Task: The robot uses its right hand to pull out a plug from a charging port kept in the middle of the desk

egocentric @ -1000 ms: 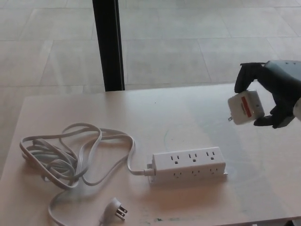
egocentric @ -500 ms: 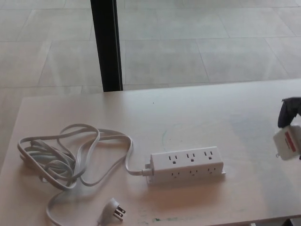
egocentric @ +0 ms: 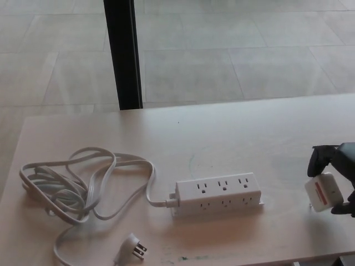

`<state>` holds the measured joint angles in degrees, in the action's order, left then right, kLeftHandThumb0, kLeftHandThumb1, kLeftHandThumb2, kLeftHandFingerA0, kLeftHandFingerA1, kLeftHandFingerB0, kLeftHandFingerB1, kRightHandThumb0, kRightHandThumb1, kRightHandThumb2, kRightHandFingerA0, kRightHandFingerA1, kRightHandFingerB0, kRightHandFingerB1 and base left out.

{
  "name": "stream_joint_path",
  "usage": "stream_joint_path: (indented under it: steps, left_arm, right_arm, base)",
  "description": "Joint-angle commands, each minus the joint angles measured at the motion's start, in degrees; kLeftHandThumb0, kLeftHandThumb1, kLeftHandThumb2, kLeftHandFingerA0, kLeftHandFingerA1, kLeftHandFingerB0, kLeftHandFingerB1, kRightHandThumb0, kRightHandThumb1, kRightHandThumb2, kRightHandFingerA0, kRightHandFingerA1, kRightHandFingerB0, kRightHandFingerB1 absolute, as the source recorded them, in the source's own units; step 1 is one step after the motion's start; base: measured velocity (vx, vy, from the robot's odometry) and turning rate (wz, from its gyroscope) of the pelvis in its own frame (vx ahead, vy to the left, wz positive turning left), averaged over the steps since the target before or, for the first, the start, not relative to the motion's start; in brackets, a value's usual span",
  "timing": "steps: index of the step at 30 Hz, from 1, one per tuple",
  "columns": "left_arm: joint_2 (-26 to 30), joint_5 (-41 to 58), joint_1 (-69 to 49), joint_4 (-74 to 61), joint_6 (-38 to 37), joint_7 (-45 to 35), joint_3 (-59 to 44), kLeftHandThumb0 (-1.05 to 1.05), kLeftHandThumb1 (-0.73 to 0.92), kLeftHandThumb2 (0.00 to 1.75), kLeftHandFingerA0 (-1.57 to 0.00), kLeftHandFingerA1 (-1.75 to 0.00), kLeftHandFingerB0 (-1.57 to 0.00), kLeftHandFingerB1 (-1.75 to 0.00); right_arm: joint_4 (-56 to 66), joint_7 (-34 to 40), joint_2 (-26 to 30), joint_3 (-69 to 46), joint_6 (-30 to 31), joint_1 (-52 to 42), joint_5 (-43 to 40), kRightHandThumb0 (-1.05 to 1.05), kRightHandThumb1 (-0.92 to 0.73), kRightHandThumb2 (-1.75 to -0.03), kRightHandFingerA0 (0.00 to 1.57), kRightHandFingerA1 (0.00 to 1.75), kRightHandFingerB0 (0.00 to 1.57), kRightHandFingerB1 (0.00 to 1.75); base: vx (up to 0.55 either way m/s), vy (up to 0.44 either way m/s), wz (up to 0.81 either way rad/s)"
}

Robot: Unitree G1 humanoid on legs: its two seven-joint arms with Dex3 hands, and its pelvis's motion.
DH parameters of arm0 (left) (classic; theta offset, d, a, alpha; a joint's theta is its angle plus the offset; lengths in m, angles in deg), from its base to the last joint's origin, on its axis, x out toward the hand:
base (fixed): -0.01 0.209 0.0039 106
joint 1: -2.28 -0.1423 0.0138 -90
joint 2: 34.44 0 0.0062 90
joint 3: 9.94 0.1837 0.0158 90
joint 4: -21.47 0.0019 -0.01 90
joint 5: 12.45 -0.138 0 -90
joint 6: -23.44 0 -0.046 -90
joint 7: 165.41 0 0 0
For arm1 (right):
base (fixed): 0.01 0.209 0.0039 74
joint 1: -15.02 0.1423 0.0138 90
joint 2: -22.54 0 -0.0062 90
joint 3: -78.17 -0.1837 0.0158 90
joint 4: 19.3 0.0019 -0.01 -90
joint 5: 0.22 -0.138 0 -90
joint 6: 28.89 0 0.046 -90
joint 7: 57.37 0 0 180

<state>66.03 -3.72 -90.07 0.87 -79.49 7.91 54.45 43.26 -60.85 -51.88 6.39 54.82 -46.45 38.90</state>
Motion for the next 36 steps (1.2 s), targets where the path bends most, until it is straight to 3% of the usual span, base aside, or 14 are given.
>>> stream_joint_path:
  steps: [1,2,3,5,6,8,12,17,24,29,33,34,35,36]
  left_arm:
    - [0.08,1.16,-0.16,0.34,-1.25,-0.05,-0.47,-0.90,0.92,0.82,-0.82,-0.56,-0.49,-0.41]
    - [0.01,1.27,-0.22,0.32,-1.13,0.09,-0.55,-0.88,0.92,0.80,-0.79,-0.54,-0.50,-0.42]
    - [-0.02,1.08,-0.34,0.23,-1.26,0.27,-0.35,-0.91,0.92,0.83,-0.76,-0.53,-0.48,-0.42]
    - [0.00,1.00,-0.40,0.29,-1.47,0.40,-0.21,-0.91,0.92,0.83,-0.76,-0.53,-0.48,-0.42]
    - [-0.01,1.07,-0.45,0.14,-1.36,0.41,-0.19,-0.92,0.92,0.84,-0.75,-0.53,-0.48,-0.42]
    - [-0.01,1.03,-0.48,0.32,-1.43,0.52,-0.11,-0.91,0.92,0.83,-0.75,-0.52,-0.50,-0.42]
    - [0.00,1.42,-0.60,0.32,-1.59,-0.23,-0.31,-0.92,0.91,0.84,-0.74,-0.52,-0.48,-0.42]
    - [-0.01,1.35,-0.57,-0.02,-1.24,0.38,-0.14,-0.89,0.92,0.82,-0.80,-0.56,-0.49,-0.42]
    - [0.08,1.30,-0.38,0.51,-1.29,0.30,-0.08,-0.91,0.92,0.82,-0.75,-0.52,-0.49,-0.42]
    - [0.44,1.63,-0.49,0.56,-1.37,0.23,-0.48,-0.90,0.92,0.79,-0.79,-0.54,-0.52,-0.40]
    - [0.83,1.81,-0.39,0.77,-1.38,0.17,-0.75,-0.93,0.92,0.81,-0.76,-0.53,-0.51,-0.42]
    - [0.83,1.68,-0.57,0.41,-1.35,0.14,-0.59,-0.89,0.92,0.79,-0.78,-0.53,-0.51,-0.42]
    - [0.78,1.80,-0.60,0.11,-1.19,0.23,-0.67,-0.88,0.92,0.80,-0.79,-0.55,-0.51,-0.42]
    - [0.75,1.86,-0.61,0.00,-1.11,0.27,-0.71,-0.88,0.92,0.80,-0.79,-0.55,-0.51,-0.42]
  right_arm:
    - [-0.81,1.10,-0.65,1.02,1.01,-2.21,0.98,-0.36,-0.56,-0.57,0.91,1.53,0.42,0.44]
    - [-0.54,0.46,-0.73,1.08,2.47,-1.99,1.33,-0.47,-0.52,-0.60,0.87,1.60,0.22,0.38]
    - [0.04,-0.82,-0.74,0.96,4.09,-1.87,1.27,-0.37,-0.32,-0.91,1.25,1.28,0.00,0.51]
    - [0.11,-0.72,-0.50,0.99,3.87,-1.88,1.16,-0.37,-0.32,-0.91,1.25,1.28,0.00,0.51]
    - [0.12,-2.05,-0.16,1.39,5.89,-1.24,2.06,-0.83,-0.41,-0.75,0.92,1.50,0.04,0.11]
    - [0.78,-5.21,0.41,1.63,8.43,-0.41,2.32,-0.83,-0.49,-0.58,0.77,1.61,0.00,0.06]
    - [2.36,-9.68,1.74,0.90,11.36,0.71,1.58,-0.97,-0.55,-0.60,0.76,1.52,0.00,0.00]
    - [4.48,-13.80,3.87,0.43,14.00,1.89,1.68,-1.01,-0.56,-0.60,0.75,1.28,0.00,0.00]
    - [10.64,-14.55,5.71,-6.39,13.09,-0.65,-3.87,-0.98,-0.60,-0.61,0.82,1.37,0.00,0.04]
    - [18.33,-17.46,10.59,-22.61,13.43,-7.78,-14.09,-0.77,-0.45,-0.91,0.99,1.38,0.00,0.14]
    - [18.53,-16.84,14.34,-36.00,10.60,-15.15,-19.00,-0.79,-0.48,-0.87,1.02,1.44,0.07,0.18]
    - [16.50,-15.15,14.32,-44.90,8.88,-18.63,-22.65,-0.74,-0.52,-0.63,0.94,1.75,0.08,0.28]
    - [15.04,-13.58,15.06,-48.39,7.17,-20.79,-22.77,-0.88,-0.51,-0.92,1.20,1.57,0.00,0.34]
    - [14.59,-13.11,15.32,-49.63,6.43,-21.63,-22.67,-0.88,-0.51,-0.92,1.20,1.57,0.00,0.34]
  base:
    - [0.00,0.000,0.00]
    - [0.00,0.000,0.00]
    - [0.00,0.000,0.00]
    - [0.00,0.000,0.00]
    - [0.00,0.000,0.00]
    - [0.00,0.000,0.00]
    - [0.00,0.000,0.00]
    - [0.00,0.000,0.00]
    - [0.00,0.000,0.00]
    - [0.00,0.000,0.00]
    - [0.00,0.000,0.00]
    - [0.00,0.000,0.00]
    - [0.00,0.000,0.00]
    - [0.00,0.000,0.00]
